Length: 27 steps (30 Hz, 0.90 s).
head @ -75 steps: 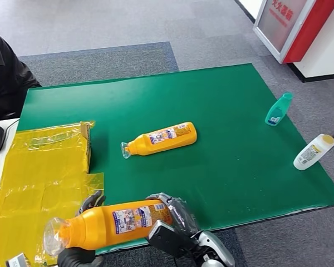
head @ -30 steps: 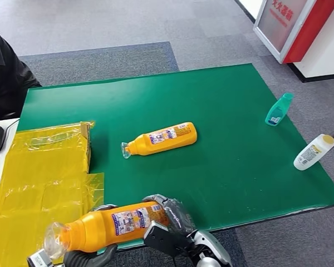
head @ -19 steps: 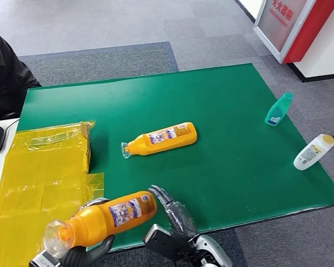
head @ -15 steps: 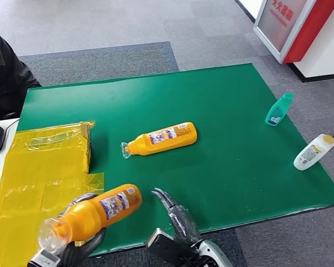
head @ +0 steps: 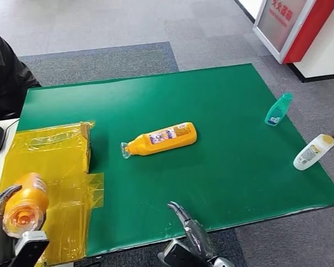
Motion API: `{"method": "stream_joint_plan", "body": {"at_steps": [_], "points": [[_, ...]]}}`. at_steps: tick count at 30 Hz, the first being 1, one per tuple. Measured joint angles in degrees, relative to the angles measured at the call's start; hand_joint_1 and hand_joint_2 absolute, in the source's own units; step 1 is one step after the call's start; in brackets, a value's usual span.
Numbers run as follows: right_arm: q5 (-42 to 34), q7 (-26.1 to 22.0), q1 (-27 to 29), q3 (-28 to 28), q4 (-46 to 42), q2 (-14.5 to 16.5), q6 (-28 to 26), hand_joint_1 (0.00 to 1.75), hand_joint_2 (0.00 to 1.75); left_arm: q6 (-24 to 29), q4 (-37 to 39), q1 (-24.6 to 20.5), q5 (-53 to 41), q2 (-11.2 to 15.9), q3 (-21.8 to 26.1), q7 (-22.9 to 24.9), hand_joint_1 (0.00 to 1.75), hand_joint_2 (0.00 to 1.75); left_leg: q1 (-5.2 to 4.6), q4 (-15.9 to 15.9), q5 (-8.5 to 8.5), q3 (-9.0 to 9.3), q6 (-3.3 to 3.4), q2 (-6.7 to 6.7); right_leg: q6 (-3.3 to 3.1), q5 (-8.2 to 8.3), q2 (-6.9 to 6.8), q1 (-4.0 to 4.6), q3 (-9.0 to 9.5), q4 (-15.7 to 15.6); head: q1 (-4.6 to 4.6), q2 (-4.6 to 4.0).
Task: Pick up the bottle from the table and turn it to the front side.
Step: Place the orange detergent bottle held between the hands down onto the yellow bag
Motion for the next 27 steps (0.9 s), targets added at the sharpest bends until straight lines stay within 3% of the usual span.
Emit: {"method": "stream_joint_plan", "body": {"at_steps": [4,12,18,27], "points": [[0.13,0.05,0.31,-0.74,-0.25,0.57,0.89,0.0,1.75,5.34,0.39,-1.34,-9.28,0.61,1.52,3.42,1.74,1.75,-0.01,0.0,0.0,0.0,0.0,0.0,0.0,0.0,0.0,0.0,0.01,0.0,0.01,0.0],[-0.99,0.69,0.13,-1.02,-0.33,0.79,1.01,0.0,1.75,7.4,2.91,-2.67,-19.22,3.04,1.24,9.78,1.71,1.75,-0.03,0.0,0.0,0.0,0.0,0.0,0.01,0.0,0.0,-0.03,-0.02,0.0,0.01,0.0],[-3.16,1.34,0.39,0.02,-0.9,0.35,-0.07,0.0,1.75,3.47,6.69,-3.25,-26.1,5.95,-3.59,19.04,1.68,1.75,-0.02,0.0,0.0,0.01,0.0,0.0,0.0,0.0,0.0,-0.02,-0.02,0.0,0.0,0.0],[-4.8,2.89,-0.14,1.84,-1.58,-1.0,0.21,0.0,1.75,-1.58,10.52,-5.87,-28.18,10.27,-10.96,27.43,1.55,1.75,-0.04,0.0,0.0,0.11,0.0,0.0,0.01,0.0,-0.01,-0.04,0.1,0.0,0.01,0.0]]}}
